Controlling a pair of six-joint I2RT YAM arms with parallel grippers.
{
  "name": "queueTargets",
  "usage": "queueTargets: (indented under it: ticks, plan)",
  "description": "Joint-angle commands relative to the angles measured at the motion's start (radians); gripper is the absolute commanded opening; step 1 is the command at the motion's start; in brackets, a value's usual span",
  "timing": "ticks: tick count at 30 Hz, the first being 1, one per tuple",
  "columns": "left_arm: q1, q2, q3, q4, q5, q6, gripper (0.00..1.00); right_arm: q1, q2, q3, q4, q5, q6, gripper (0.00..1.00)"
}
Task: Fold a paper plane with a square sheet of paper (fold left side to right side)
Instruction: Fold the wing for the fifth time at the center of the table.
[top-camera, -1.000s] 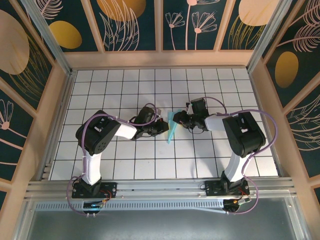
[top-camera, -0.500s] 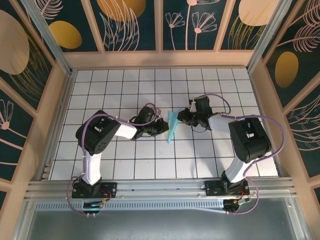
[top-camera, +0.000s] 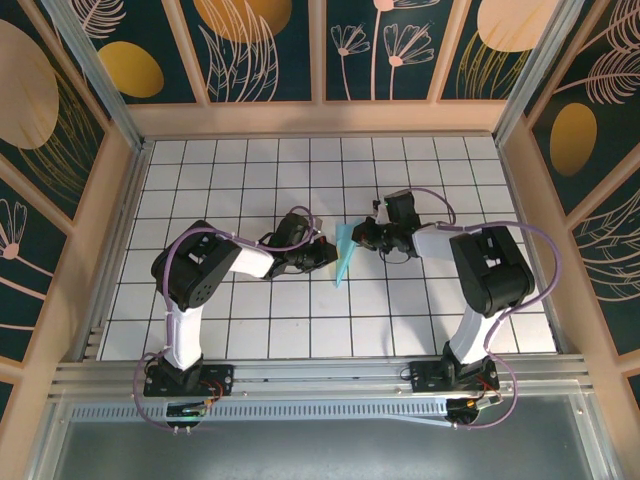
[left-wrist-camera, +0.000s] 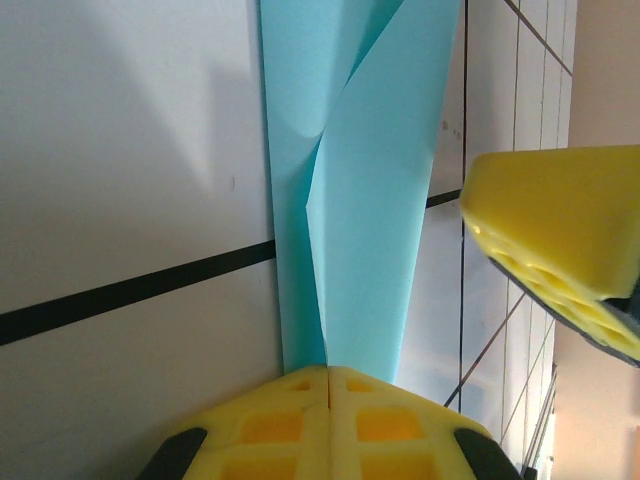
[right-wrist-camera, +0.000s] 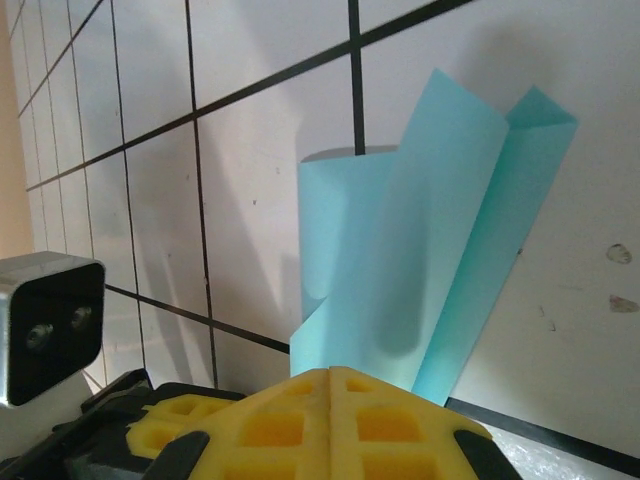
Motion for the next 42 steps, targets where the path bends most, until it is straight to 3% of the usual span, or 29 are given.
queueTargets:
  ticks: [1,42]
  plan:
    - [0.011,0.07,-0.008,-0.129,-0.13,0.039,0.0,0.009,0.021,0.026,0.014,-0.014,-0.005,0.0]
    - [0.01,0.08,-0.007,-0.137,-0.13,0.032,0.0,0.019,0.096,0.034,-0.086,0.058,-0.052,0.0]
